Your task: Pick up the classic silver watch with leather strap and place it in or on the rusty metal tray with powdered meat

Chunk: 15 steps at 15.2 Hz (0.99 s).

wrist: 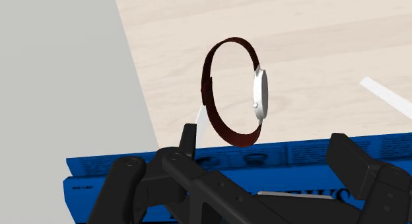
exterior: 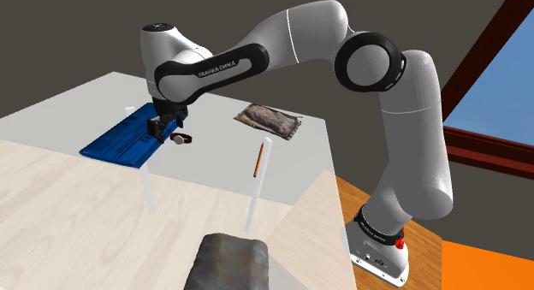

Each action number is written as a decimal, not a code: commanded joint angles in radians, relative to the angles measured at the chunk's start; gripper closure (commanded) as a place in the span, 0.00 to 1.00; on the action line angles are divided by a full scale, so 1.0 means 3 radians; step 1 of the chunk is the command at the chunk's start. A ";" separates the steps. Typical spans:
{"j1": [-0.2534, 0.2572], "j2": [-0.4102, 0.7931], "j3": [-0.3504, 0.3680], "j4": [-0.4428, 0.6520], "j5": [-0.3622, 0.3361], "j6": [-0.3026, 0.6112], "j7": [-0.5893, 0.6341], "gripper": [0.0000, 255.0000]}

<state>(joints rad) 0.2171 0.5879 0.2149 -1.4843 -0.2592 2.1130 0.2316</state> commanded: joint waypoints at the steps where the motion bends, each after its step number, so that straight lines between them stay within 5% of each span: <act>1: -0.0001 0.0001 0.0000 -0.0002 0.0000 0.0005 -0.0001 0.00; 5: -0.0001 0.0001 0.0000 -0.0002 0.0000 0.0005 -0.0001 0.00; 6: -0.0001 0.0001 0.0000 -0.0002 0.0000 0.0005 -0.0001 1.00; 15: -0.0001 0.0001 0.0000 -0.0002 0.0000 0.0005 -0.0001 1.00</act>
<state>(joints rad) 0.2168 0.5881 0.2148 -1.4848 -0.2593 2.1145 0.2314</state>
